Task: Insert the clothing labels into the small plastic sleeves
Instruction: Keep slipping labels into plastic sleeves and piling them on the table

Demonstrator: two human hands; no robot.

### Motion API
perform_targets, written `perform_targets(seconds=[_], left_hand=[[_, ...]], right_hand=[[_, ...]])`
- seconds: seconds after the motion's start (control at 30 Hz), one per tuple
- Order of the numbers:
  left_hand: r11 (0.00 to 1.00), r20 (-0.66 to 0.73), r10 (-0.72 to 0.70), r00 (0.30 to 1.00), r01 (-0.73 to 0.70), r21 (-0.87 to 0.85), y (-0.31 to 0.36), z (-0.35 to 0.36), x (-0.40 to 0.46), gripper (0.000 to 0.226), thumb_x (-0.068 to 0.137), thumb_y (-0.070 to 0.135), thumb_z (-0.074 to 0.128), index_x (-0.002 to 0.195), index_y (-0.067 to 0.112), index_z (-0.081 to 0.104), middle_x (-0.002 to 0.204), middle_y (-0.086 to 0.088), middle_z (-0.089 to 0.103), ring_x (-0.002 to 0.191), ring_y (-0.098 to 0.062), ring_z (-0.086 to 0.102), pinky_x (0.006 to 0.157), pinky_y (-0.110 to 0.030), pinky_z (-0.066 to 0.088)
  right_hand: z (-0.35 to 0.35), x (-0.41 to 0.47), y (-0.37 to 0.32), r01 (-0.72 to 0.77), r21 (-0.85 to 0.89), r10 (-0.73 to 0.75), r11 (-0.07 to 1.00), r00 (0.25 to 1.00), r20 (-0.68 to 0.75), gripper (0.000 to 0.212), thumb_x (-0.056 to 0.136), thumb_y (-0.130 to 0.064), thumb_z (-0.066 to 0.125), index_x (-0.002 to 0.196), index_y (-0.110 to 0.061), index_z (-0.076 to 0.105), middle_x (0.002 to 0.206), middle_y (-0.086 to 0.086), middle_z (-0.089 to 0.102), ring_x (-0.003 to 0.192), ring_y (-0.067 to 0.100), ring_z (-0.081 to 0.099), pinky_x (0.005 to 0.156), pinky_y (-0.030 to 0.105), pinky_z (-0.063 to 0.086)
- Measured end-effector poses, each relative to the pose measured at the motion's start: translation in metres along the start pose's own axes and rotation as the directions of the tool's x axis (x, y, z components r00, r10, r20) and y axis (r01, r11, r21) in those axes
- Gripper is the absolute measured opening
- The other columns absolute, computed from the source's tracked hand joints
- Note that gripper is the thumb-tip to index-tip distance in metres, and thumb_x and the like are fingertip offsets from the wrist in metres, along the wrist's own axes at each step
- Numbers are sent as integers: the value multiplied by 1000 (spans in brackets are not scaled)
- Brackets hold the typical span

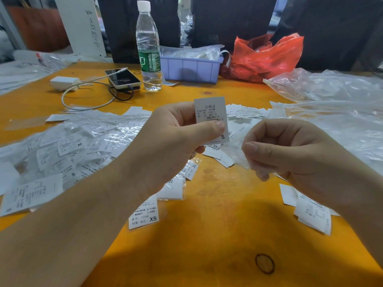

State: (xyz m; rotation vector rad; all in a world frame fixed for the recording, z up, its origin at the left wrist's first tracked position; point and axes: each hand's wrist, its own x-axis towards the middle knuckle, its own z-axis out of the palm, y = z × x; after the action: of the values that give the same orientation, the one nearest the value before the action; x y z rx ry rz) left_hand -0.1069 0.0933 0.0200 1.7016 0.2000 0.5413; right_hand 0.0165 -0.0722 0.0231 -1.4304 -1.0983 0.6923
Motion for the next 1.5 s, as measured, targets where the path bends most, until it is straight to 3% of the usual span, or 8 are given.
perform_targets(seconds=[0.1, 0.2, 0.57, 0.8, 1.23, 1.5], left_hand=[[999, 27, 22, 999, -23, 22, 1, 1, -1, 23, 74, 30, 68, 96, 22, 72, 74, 9, 71, 55, -2, 56, 52, -14, 44], [1000, 34, 14, 999, -14, 11, 1, 1, -1, 23, 73, 31, 69, 95, 23, 73, 76, 6, 71, 56, -3, 54, 53, -16, 43], [988, 80, -32, 996, 44, -151, 3, 1, -1, 12, 74, 24, 69, 83, 22, 77, 70, 3, 68, 53, -9, 50, 49, -18, 43], [986, 102, -29, 994, 45, -163, 3, 2, -1, 14, 74, 22, 69, 86, 20, 76, 72, 2, 69, 54, -10, 50, 48, -19, 42], [1000, 108, 11, 994, -11, 4, -1, 5, -4, 20, 74, 28, 68, 93, 28, 76, 77, 4, 71, 58, -4, 52, 52, -20, 43], [1000, 138, -7, 990, 4, 18, 0, 7, -4, 20, 73, 29, 70, 92, 27, 76, 78, -9, 69, 58, -8, 51, 52, -24, 43]], right_hand=[[0, 0, 1, -1, -3, 1, 1000, 1000, 19, 16, 70, -19, 79, 77, -8, 69, 58, 9, 58, 50, 15, 50, 49, 19, 43], [0, 0, 1, -7, 2, 7, 1000, 1000, 14, 17, 70, -26, 72, 75, -10, 70, 58, 7, 59, 50, 15, 50, 49, 21, 43], [0, 0, 3, -21, -13, 21, 1000, 1000, 20, 11, 76, -22, 68, 75, -11, 70, 57, 5, 59, 50, 14, 50, 50, 21, 43], [1, 1, 3, -39, -28, 40, 999, 999, 25, 14, 78, -22, 66, 76, -9, 71, 57, 5, 59, 51, 15, 50, 50, 22, 44], [3, -1, -1, -89, -49, 92, 995, 994, 59, 23, 79, -23, 73, 78, -1, 69, 63, 11, 62, 55, 17, 52, 52, 22, 46], [5, 0, -1, -89, -95, 94, 991, 994, 49, 23, 76, -27, 72, 78, -4, 70, 63, 11, 61, 55, 18, 52, 52, 24, 45]])
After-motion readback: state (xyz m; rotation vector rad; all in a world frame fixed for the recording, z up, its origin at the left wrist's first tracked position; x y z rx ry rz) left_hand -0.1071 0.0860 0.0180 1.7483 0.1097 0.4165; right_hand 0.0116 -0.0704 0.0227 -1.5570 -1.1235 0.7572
